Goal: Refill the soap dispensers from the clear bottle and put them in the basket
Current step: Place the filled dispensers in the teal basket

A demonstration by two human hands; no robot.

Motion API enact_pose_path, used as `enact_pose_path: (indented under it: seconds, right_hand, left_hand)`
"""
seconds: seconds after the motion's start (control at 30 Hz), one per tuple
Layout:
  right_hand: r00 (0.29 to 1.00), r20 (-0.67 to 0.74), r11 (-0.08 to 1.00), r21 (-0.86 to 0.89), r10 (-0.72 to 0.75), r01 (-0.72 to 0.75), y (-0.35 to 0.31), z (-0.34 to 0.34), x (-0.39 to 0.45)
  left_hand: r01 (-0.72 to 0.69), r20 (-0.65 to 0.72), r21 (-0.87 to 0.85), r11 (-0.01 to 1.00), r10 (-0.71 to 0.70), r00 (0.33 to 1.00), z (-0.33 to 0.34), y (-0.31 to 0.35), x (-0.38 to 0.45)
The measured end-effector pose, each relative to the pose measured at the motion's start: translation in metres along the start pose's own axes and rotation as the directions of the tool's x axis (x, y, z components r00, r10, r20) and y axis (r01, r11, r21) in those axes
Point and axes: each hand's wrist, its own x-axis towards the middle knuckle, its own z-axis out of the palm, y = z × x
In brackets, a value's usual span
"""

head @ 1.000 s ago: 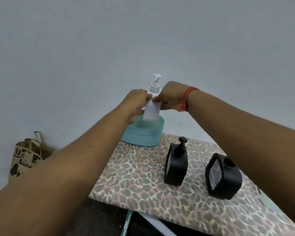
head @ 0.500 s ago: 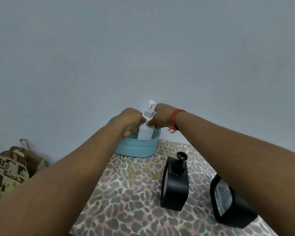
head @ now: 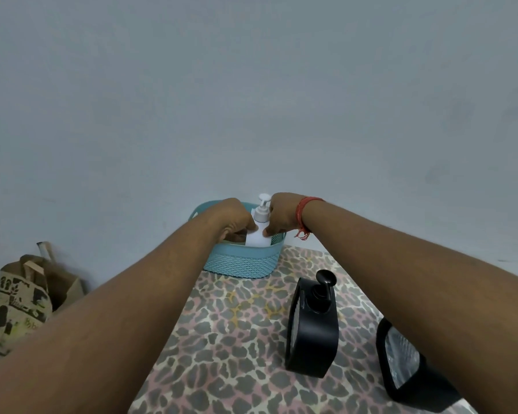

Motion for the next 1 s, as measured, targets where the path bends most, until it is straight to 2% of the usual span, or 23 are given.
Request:
enact_pose_path:
  seconds: [0.17, 0.3, 0.37, 0.47, 0.6, 0.8, 1.0]
  right_hand:
    - [0.994, -0.102, 0.996, 0.081, 0.044, -0.036, 0.003, -0.01, -0.011]
    - [0.976, -0.194, 0.956, 0.291, 0.102, -0.042, 0.01, -0.023, -0.031]
    - [0.956, -0.263, 0.923, 0.384, 0.133, -0.022, 0.014, -0.028, -0.048]
    - [0.89, -0.408, 0.861, 0.507, 0.204, 0.035, 0.02, -0.027, -0.079]
    - [0.8, -0.497, 0.723, 0.68, 0.337, 0.118, 0.027, -0.009, -0.129]
    - [0.727, -0.444, 0.536, 0.835, 0.524, 0.124, 0.034, 0.046, -0.186]
    - [0.794, -0.247, 0.421, 0.907, 0.556, -0.012, 0.031, 0.109, -0.211]
  left_hand:
    - [-0.05, -0.065, 0.224, 0.973, 0.066, 0.996, -0.002, 0.005, -0.011]
    - [-0.122, -0.148, 0.368, 0.922, 0.188, 0.971, -0.01, 0.009, -0.035]
    - [-0.186, -0.174, 0.381, 0.906, 0.268, 0.948, -0.014, 0.008, -0.053]
    - [-0.285, -0.221, 0.349, 0.893, 0.374, 0.901, -0.014, 0.004, -0.081]
    - [-0.35, -0.238, 0.199, 0.915, 0.392, 0.889, -0.003, -0.009, -0.122]
    - [-0.304, -0.166, -0.008, 0.953, 0.299, 0.94, 0.039, -0.045, -0.17]
    - [-0.188, -0.022, -0.094, 0.978, 0.187, 0.982, 0.077, -0.07, -0.194]
